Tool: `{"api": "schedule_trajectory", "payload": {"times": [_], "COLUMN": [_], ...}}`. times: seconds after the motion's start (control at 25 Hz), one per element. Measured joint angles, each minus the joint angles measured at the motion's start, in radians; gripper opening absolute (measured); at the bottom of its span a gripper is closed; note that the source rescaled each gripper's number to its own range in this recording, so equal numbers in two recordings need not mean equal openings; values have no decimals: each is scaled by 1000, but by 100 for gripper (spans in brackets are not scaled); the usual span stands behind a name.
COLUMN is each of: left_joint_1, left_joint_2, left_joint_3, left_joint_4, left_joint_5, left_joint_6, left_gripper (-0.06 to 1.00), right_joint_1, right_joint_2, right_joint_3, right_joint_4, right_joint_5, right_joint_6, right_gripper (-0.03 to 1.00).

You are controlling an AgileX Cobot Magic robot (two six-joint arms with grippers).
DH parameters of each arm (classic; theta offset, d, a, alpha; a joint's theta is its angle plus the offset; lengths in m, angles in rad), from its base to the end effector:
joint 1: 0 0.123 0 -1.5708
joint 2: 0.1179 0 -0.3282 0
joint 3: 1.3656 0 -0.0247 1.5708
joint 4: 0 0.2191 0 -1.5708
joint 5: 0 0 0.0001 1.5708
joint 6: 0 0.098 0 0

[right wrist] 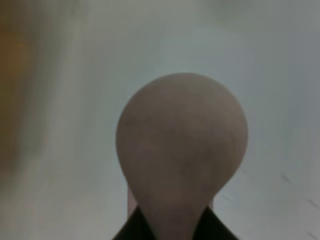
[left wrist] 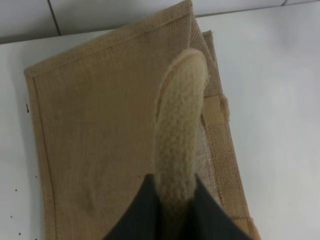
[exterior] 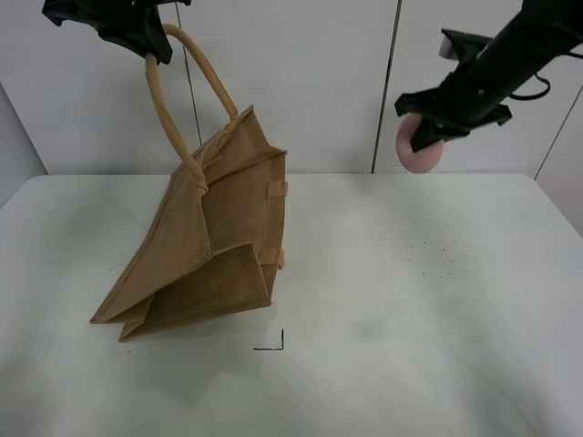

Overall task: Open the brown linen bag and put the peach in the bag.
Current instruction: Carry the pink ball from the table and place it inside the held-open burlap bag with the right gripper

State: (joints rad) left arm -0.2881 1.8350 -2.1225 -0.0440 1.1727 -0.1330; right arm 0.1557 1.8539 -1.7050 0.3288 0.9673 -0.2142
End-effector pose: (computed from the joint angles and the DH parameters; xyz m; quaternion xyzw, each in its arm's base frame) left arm 0.3685 -0.1134 0.4606 0.0715 0.9233 -0.1003 0.3639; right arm 0.3902 0.0876 0.3566 -0.1223 0.9441 0.1469 0.2684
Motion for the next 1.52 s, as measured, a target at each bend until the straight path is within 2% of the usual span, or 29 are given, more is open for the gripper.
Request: {"api": "schedule_trajectory", "payload": {"times": [0.16, 0.28, 0.52, 0.68, 0.92, 1.12, 1.28, 1.4, 1.44, 1.52], "left_joint_1": [0, 0, 0, 0, 0, 0, 0, 0, 0, 0], "left_joint_2": [-17, -32, -34, -34, -34, -34, -34, -34, -34, -34], "left_joint_3": [1, 1, 1, 1, 1, 1, 1, 1, 1, 1], "left_joint_4": [0, 1, 0, 0, 1, 1, 1, 1, 1, 1], "left_joint_5": [0, 0, 0, 0, 0, 0, 0, 0, 0, 0], "left_joint_6": [0, 0, 0, 1, 2, 2, 2, 3, 3, 3], "left_gripper": [0, 0, 0, 0, 0, 0, 0, 0, 0, 0], "right_joint_1": [99, 185, 339, 403, 427, 428, 428, 428, 428, 428], "right_joint_2": [22, 61, 198, 306, 426, 454, 455, 455, 455, 455], "right_joint_3": [-108, -133, -133, -133, -133, -133, -133, -133, -133, -133], "right_joint_4": [52, 97, 206, 259, 337, 417, 455, 458, 458, 456], "right_joint_5": [4, -38, -208, -322, -431, -441, -452, -452, -450, -440], "right_joint_6": [-10, -49, -135, -180, -220, -293, -338, -356, -359, -364], "right_gripper": [0, 0, 0, 0, 0, 0, 4, 10, 17, 45]}}
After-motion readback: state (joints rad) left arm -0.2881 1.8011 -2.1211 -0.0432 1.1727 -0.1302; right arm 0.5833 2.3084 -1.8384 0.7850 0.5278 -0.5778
